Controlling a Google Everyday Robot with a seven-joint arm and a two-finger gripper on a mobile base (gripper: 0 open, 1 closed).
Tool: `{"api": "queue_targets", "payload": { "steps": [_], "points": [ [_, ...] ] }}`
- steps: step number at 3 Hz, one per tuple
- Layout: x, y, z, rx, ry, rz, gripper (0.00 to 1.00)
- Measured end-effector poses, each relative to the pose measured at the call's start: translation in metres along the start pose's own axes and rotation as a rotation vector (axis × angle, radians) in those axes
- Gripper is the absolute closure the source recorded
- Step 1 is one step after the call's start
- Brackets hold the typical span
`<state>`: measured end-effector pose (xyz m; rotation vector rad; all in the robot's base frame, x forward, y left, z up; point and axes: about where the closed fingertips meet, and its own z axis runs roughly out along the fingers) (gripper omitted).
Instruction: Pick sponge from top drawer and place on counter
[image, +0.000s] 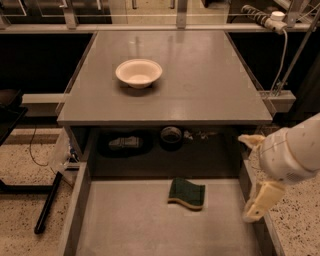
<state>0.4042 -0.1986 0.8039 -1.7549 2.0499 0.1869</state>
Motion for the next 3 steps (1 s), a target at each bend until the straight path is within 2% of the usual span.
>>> {"api": "queue_targets", "payload": {
  "steps": [1, 2, 3],
  "points": [
    [0.024, 0.000, 0.060, 0.019, -0.019, 0.053, 0.00],
    [0.023, -0.013, 0.062, 0.073, -0.027, 0.058, 0.00],
    [0.022, -0.011, 0.062, 0.070, -0.027, 0.055, 0.00]
  ]
}}
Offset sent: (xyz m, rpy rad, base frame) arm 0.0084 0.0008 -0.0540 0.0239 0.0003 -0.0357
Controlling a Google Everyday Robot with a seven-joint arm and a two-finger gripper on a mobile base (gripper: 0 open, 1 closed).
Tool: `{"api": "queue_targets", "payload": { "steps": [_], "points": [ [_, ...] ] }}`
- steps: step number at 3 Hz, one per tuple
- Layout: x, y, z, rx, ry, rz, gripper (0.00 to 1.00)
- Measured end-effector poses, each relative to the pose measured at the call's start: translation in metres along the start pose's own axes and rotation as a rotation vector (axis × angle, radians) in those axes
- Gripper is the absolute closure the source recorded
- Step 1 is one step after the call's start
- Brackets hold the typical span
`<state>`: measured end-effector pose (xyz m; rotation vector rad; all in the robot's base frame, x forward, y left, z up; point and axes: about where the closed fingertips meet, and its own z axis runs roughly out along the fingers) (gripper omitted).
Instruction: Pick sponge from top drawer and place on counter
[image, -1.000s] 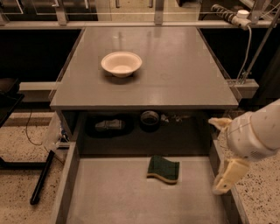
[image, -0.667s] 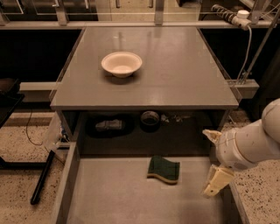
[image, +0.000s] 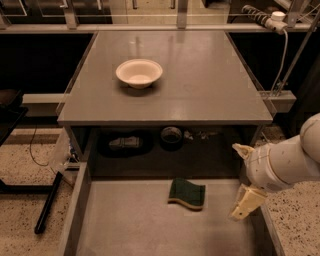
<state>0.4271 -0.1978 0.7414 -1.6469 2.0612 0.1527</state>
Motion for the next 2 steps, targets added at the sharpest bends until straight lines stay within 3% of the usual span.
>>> {"api": "queue_targets", "payload": {
  "steps": [2],
  "points": [
    [-0.011, 0.012, 0.059, -0.027, -0.118, 0.006, 0.00]
  ]
}}
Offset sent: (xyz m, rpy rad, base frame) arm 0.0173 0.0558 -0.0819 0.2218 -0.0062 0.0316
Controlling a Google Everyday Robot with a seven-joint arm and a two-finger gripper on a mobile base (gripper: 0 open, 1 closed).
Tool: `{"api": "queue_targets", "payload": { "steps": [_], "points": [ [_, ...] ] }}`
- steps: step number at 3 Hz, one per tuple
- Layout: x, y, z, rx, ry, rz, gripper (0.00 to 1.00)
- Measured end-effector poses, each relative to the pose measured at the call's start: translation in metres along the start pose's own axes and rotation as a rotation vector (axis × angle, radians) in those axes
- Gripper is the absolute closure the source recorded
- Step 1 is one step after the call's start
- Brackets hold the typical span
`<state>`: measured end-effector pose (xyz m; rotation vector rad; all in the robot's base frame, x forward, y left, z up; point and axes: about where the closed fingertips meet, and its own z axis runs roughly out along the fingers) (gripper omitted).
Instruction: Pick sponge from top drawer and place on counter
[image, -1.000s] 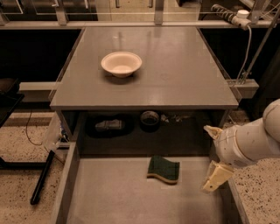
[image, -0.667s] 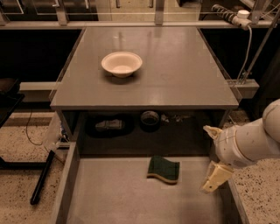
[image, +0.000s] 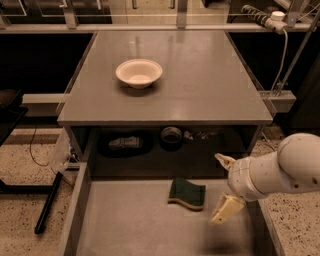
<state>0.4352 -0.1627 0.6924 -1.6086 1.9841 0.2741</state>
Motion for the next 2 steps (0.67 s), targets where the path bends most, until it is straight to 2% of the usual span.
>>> {"api": "queue_targets", "payload": {
  "steps": [2],
  "points": [
    [0.004, 0.006, 0.047, 0.002, -0.090, 0.068, 0.00]
  ]
}}
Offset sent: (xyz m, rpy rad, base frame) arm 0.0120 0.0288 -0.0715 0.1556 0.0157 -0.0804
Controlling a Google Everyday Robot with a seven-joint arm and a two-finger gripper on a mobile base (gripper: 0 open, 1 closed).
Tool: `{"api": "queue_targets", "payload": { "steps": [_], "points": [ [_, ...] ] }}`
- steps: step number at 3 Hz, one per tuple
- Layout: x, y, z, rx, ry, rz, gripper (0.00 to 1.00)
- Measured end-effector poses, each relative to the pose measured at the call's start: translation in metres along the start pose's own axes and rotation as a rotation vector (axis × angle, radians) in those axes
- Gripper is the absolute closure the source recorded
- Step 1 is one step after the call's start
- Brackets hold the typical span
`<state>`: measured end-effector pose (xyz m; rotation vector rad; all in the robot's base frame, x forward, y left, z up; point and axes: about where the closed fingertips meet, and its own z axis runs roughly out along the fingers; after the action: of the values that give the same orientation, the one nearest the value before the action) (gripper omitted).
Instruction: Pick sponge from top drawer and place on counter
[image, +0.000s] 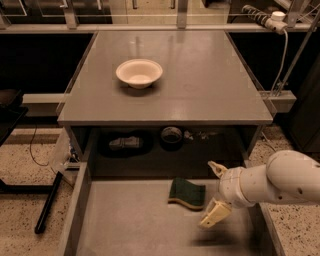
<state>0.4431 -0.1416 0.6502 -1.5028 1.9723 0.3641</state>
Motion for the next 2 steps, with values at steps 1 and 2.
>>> {"api": "queue_targets", "payload": {
  "steps": [1, 2],
  "points": [
    [0.012, 0.001, 0.028, -0.004, -0.007, 0.033, 0.00],
    [0.016, -0.004, 0.048, -0.006, -0.020, 0.051, 0.00]
  ]
}}
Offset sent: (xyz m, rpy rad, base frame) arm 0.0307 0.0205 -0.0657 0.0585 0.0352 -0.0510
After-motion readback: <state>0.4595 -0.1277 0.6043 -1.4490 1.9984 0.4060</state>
